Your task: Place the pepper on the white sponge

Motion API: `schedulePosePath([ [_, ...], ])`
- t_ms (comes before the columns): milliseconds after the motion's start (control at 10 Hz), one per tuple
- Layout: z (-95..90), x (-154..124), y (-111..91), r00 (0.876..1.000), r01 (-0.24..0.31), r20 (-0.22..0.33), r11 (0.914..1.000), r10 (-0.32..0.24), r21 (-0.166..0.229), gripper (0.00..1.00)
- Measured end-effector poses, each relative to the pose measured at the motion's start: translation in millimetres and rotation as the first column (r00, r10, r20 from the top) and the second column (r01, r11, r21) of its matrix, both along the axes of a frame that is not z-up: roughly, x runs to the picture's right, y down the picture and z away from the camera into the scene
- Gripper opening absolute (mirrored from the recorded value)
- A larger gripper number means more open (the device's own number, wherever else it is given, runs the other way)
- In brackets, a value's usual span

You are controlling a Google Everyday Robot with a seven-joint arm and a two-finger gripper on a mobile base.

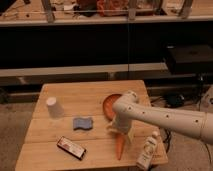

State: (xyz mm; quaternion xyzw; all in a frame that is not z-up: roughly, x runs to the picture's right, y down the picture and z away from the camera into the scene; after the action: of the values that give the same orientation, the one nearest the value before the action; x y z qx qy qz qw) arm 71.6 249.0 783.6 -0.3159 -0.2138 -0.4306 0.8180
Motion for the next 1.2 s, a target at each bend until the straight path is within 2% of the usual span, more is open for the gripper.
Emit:
schedulePosePath([
  [200, 5.1, 1.9, 7.1, 0.998, -0.015, 0.063, 0.9996, 0.014, 0.025, 0.8],
  [300, 7.5, 0.8, 12.7, 0.995, -0.029, 0.096, 0.999, 0.026, 0.035, 0.74],
  [900, 8.7, -4.7, 18.0, 0.994, 0.004, 0.109, 0.9994, -0.008, 0.035, 0.12],
  [1100, 6.4, -10.9, 13.4, 0.994, 0.005, 0.105, 0.9996, -0.008, 0.028, 0.0],
  [1200, 4.3, -15.6, 7.6, 0.994, -0.013, 0.106, 0.9997, 0.011, 0.022, 0.0],
])
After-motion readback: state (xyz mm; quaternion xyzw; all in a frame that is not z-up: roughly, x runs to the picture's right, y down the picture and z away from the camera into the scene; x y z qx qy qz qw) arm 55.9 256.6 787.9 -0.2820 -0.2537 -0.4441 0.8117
